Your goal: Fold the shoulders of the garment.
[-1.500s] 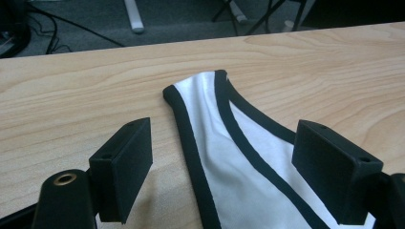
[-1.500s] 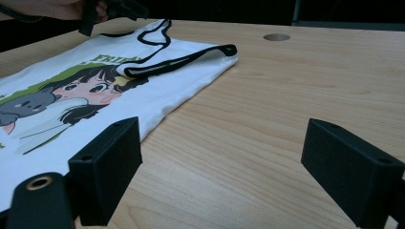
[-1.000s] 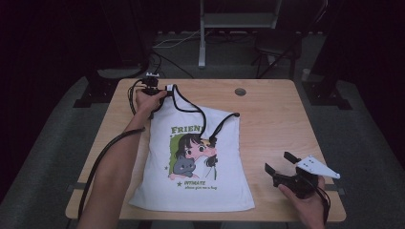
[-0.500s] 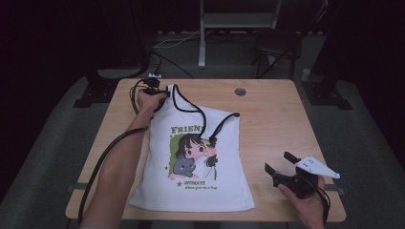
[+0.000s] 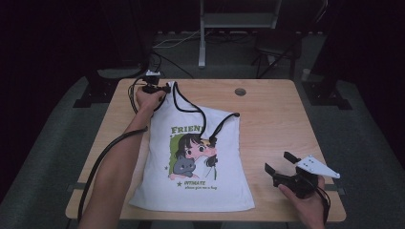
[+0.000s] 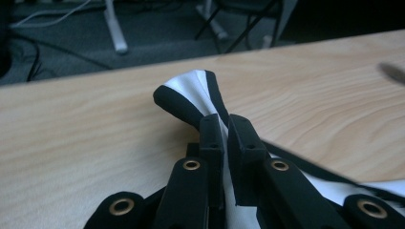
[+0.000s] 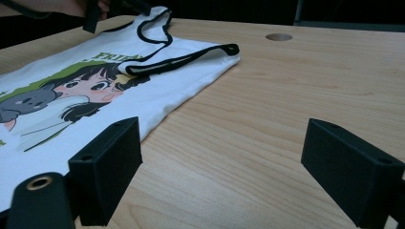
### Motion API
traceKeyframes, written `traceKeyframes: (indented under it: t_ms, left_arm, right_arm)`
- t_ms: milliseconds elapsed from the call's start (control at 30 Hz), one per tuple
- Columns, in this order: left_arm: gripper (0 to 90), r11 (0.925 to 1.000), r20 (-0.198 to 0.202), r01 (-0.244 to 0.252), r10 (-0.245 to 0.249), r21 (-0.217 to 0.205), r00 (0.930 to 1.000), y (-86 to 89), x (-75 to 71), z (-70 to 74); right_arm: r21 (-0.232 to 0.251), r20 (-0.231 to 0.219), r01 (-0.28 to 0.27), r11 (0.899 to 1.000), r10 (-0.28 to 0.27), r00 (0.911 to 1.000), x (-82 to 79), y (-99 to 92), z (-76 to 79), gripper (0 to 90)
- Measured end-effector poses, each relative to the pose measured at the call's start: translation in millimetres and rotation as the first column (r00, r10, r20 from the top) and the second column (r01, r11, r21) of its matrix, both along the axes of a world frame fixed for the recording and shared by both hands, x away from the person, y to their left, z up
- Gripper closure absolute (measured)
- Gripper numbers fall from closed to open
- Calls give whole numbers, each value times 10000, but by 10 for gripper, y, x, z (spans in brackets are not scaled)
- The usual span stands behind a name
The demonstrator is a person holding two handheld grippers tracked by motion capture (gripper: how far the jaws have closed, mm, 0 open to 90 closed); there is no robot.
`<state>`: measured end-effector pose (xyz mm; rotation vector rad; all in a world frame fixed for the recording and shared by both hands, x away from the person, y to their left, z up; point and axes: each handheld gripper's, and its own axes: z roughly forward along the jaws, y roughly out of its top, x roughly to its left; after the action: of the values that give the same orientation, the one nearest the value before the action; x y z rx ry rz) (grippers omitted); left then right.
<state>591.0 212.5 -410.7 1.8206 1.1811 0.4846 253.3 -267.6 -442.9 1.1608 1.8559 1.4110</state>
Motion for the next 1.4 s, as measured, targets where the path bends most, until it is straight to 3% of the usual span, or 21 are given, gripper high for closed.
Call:
traceKeyframes:
  t_ms: [267,433,467,533,633,733,767,800,900,1000,1067,1133,1167,1267,1400]
  left_arm:
    - [852,9983,1054,361,-312,-454,9939,-19,-232,274]
    - [849,9976,1732,656,-605,-237,9830,-37,-456,421]
    - [848,9972,1889,695,-630,-280,9800,-35,-506,442]
    - [847,9970,2254,769,-765,68,9713,-41,-617,481]
    - [847,9954,2557,950,-890,-108,9626,-44,-754,502]
    - [853,9908,2881,1337,-1334,190,9482,-78,-930,510]
    - [852,9908,2881,1337,-1334,190,9482,-78,-930,510]
    - [852,9895,2969,1410,-1442,323,9440,-88,-972,514]
    - [852,9813,3162,1794,-1922,694,9290,-137,-1111,528]
    - [850,9711,3054,2200,-2382,929,9219,-176,-1194,508]
    - [818,9667,2905,2353,-2549,1009,9223,-167,-1200,482]
    - [780,9599,2595,2448,-2732,1365,9263,-175,-1171,442]
    - [754,9566,2301,2453,-2771,1574,9329,-187,-1138,412]
    - [627,9450,1702,2535,-2899,2069,9418,-240,-1056,349]
    - [542,9324,862,2554,-2851,2557,9546,-305,-920,226]
  right_arm:
    - [-45,31,-3,10000,3,10000,-3,4,0,131]
    - [-73,81,-29,10000,30,10000,-6,11,0,131]
    - [-79,87,-30,10000,31,10000,-6,10,0,130]
    - [-84,80,-45,10000,46,10000,-7,12,0,131]
    - [-95,89,-60,9999,61,9999,-8,14,0,130]
    - [-105,98,-61,9999,62,9999,-8,14,0,131]
    - [-105,98,-61,9999,62,9999,-8,14,0,131]
    - [-120,115,-63,9999,64,9999,-11,15,1,131]
    - [-150,160,-78,9999,81,9998,-13,19,1,130]
    - [-163,127,-86,9998,88,9999,-11,21,1,131]
    - [-135,116,-81,9999,83,9999,-11,17,1,131]
    - [-141,150,-77,9999,80,9999,-10,15,0,131]
    - [-139,130,-89,9999,91,9999,-12,17,1,130]
    - [-164,111,-103,9998,105,9999,-11,22,2,130]
    - [-165,117,-130,9998,132,9998,-9,20,1,131]
